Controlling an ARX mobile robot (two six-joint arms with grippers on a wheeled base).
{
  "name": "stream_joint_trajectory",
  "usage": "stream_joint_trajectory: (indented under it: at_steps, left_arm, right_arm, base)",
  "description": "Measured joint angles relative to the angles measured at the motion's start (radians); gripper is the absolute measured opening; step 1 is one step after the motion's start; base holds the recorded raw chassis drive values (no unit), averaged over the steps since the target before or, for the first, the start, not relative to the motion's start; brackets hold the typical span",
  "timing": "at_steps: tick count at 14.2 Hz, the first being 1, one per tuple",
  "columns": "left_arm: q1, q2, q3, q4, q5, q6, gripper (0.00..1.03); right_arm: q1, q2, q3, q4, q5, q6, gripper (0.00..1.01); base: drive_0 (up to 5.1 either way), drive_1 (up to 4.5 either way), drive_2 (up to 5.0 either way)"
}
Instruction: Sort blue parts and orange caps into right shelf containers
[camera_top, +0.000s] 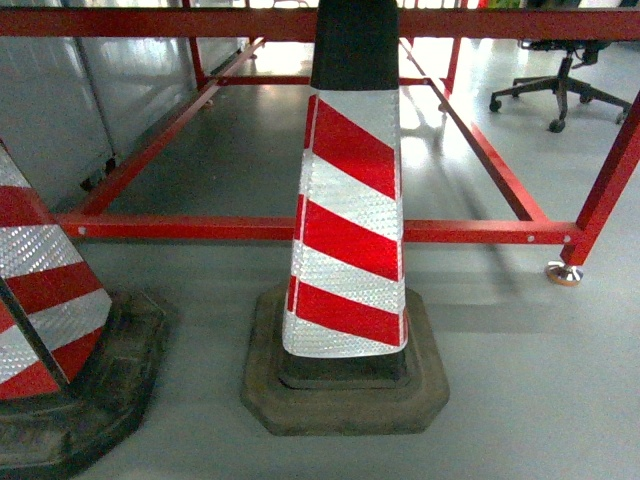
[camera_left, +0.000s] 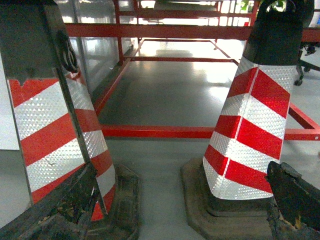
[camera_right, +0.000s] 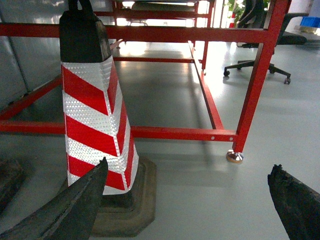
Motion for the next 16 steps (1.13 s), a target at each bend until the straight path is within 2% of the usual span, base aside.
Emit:
stream_joint_trajectory:
  at_steps: [16]
  left_arm:
    - [0.0, 0.0, 0.0, 0.0, 0.0, 0.0, 0.98]
  right_arm:
    - [0.0, 0.0, 0.0, 0.0, 0.0, 0.0, 0.98]
  base:
    - [0.0, 0.0, 0.0]
